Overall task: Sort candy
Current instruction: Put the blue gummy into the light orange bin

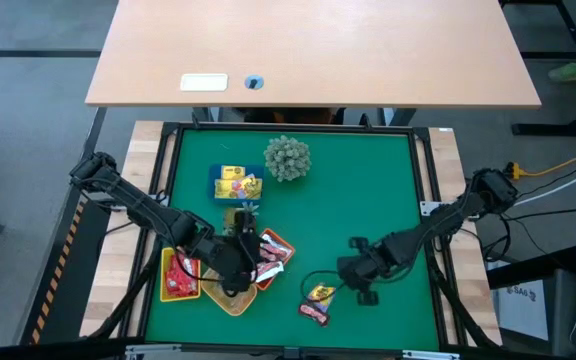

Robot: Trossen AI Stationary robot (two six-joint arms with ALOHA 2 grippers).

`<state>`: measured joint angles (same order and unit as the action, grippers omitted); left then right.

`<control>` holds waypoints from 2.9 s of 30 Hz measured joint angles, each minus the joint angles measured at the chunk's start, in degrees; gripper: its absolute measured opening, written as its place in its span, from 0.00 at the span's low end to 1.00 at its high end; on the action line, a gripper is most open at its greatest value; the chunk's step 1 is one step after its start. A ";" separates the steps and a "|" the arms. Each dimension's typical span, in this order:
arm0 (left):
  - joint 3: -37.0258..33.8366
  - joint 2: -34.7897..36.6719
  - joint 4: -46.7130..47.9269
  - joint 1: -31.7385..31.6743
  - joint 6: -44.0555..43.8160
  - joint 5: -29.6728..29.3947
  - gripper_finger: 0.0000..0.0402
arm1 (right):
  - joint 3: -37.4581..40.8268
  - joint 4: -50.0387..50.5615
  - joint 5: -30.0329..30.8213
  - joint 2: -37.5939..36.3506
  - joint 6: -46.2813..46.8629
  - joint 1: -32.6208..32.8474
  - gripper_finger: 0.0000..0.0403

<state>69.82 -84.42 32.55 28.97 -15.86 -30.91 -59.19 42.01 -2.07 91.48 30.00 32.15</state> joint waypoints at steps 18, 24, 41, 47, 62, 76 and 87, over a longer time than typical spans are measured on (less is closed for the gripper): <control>0.00 0.00 -15.23 -0.77 22.92 9.58 0.41 | -5.97 -29.94 -1.56 0.00 -18.60 -10.49 0.01; 0.00 0.00 -19.33 -2.43 24.05 9.66 0.41 | -5.97 -32.98 -1.49 0.00 -18.56 -11.23 0.01; 0.00 0.00 -20.84 -4.96 23.94 15.62 0.41 | -5.97 -47.90 0.11 0.00 -18.56 -11.27 0.01; 0.00 0.00 -21.09 -4.96 23.96 15.63 0.40 | -5.97 -48.25 0.13 0.00 -18.58 -11.28 0.01; 0.00 -0.01 -21.04 -4.96 23.98 15.62 0.17 | -5.99 -47.92 0.15 0.00 -18.58 -11.28 0.01; 0.00 -0.01 -21.04 -4.94 23.99 15.60 0.01 | -5.97 -47.94 0.09 0.00 -18.56 -11.28 0.04; 0.00 0.39 -19.94 -4.43 22.07 15.50 0.00 | -5.97 -47.18 -0.05 0.00 -18.55 -11.24 0.46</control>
<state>69.82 -84.03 12.61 24.54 6.21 -15.41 -65.17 -5.18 -2.11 91.48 11.45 20.91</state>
